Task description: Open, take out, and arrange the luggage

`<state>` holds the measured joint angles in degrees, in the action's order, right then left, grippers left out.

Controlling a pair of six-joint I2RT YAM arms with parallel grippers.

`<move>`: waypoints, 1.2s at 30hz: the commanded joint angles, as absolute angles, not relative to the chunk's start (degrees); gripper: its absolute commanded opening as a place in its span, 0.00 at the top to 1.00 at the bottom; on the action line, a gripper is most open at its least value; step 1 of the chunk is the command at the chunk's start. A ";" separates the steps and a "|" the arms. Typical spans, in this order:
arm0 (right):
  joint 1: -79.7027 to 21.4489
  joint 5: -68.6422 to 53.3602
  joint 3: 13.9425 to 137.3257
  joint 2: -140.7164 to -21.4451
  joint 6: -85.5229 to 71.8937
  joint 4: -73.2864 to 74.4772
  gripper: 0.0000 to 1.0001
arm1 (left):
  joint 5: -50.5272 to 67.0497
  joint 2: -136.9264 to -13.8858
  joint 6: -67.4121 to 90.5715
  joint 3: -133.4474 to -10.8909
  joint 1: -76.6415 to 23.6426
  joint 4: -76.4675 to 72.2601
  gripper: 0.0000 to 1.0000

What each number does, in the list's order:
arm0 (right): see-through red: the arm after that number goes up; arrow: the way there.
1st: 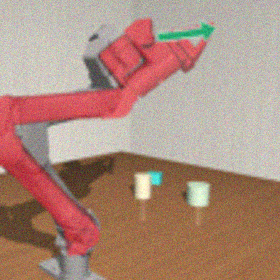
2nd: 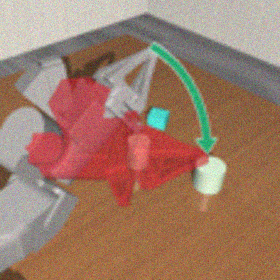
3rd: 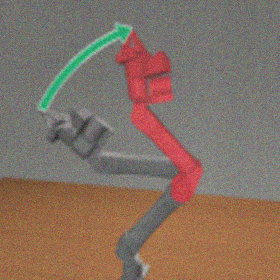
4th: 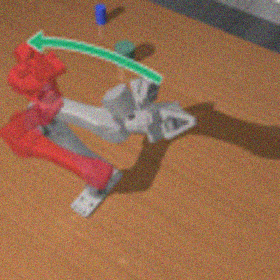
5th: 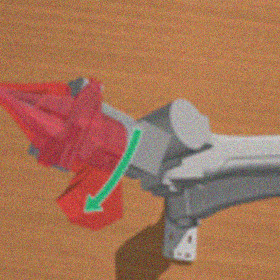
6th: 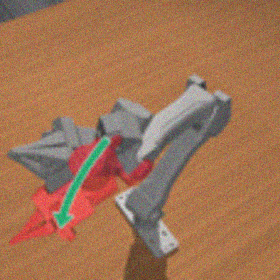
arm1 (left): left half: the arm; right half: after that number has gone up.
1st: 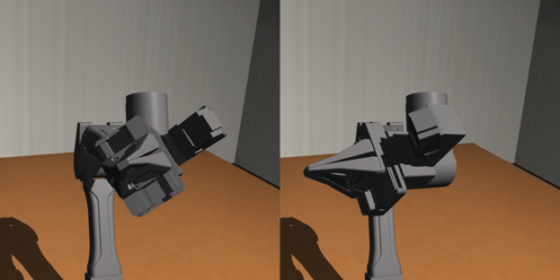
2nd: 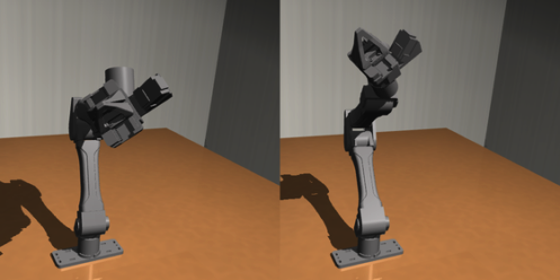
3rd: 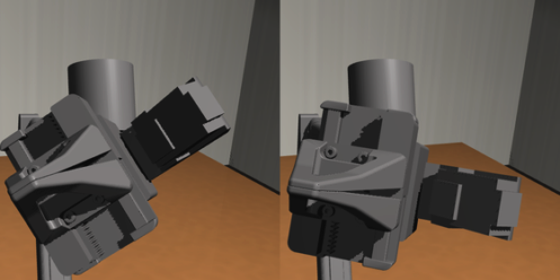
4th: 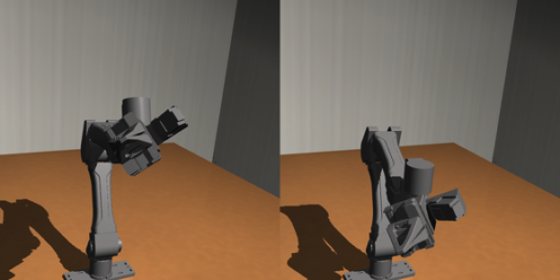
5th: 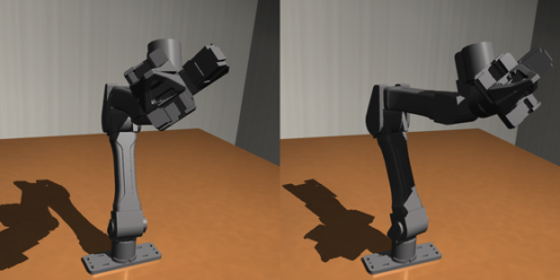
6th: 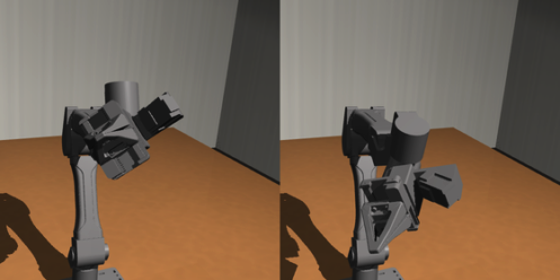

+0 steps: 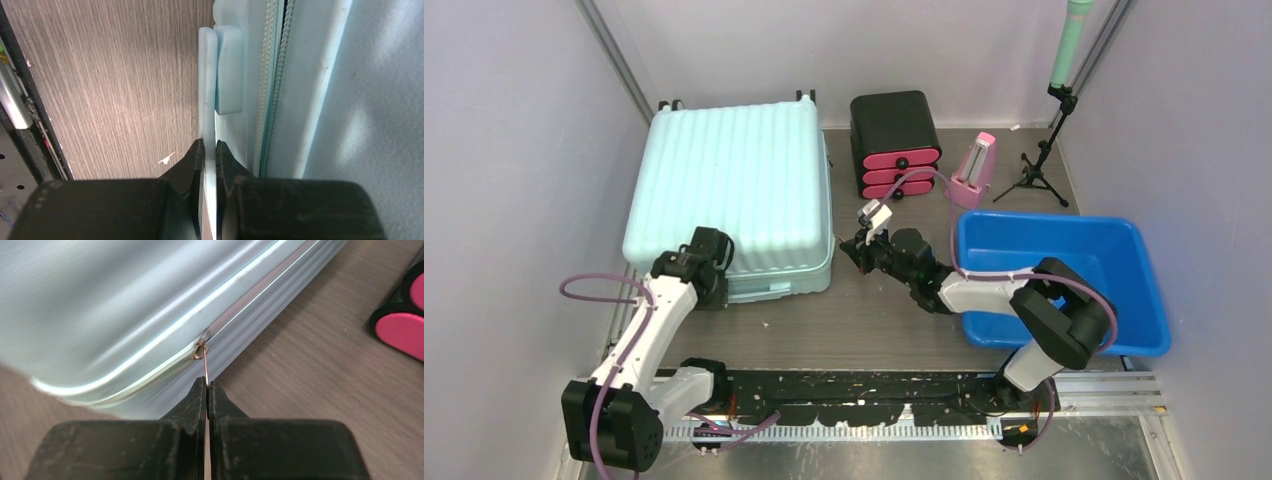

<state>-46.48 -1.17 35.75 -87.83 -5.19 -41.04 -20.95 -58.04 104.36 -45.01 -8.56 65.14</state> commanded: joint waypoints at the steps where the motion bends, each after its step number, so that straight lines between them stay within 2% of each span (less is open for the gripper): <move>1: -40.26 13.66 39.91 -92.29 -1.94 -42.27 1.00 | -38.78 -55.37 102.00 -48.74 -6.39 76.32 1.00; 8: -39.24 13.35 46.96 -98.97 -0.48 -41.53 1.00 | -35.44 -54.48 96.98 -48.43 -6.38 74.56 1.00; 11: -38.90 13.31 48.58 -100.44 -0.36 -41.09 1.00 | -34.72 -53.38 93.81 -49.08 -6.42 74.19 0.72; 14: -38.70 13.64 48.98 -100.17 -0.35 -40.68 0.99 | -36.43 -51.34 89.57 -51.49 -6.46 75.01 0.53; 16: -38.60 14.16 48.77 -99.48 -0.35 -39.87 0.93 | -37.34 -49.87 85.39 -54.25 -6.89 76.32 0.44; 18: -38.63 14.68 48.66 -98.33 -0.31 -38.41 0.83 | -38.00 -48.23 81.06 -56.76 -7.18 77.22 0.40; 21: -38.58 14.39 48.24 -94.91 -1.81 -35.62 0.63 | -39.71 -45.40 73.04 -59.78 -7.21 76.89 0.39; 24: -38.65 10.36 47.84 -91.27 -6.49 -30.82 0.51 | -40.23 -41.57 59.42 -60.76 -7.21 67.94 0.39; 26: -38.81 8.61 48.51 -88.68 -9.67 -26.25 0.30 | -37.07 -38.95 47.10 -60.82 -7.28 57.51 0.37; 27: -39.01 8.26 48.51 -86.90 -11.07 -24.32 0.26 | -34.04 -38.18 41.23 -61.27 -7.22 52.69 0.36; 29: -39.17 7.40 48.17 -84.50 -16.98 -21.88 0.22 | -27.84 -38.31 29.46 -63.87 -7.21 45.68 0.28; 33: -39.79 9.48 50.07 -81.16 -30.94 -11.96 0.20 | -27.99 -43.05 16.53 -67.38 -7.21 36.11 0.18; 36: -40.91 11.30 49.60 -78.36 -42.35 -7.59 0.22 | -28.00 -49.34 9.71 -72.56 -7.16 35.00 0.15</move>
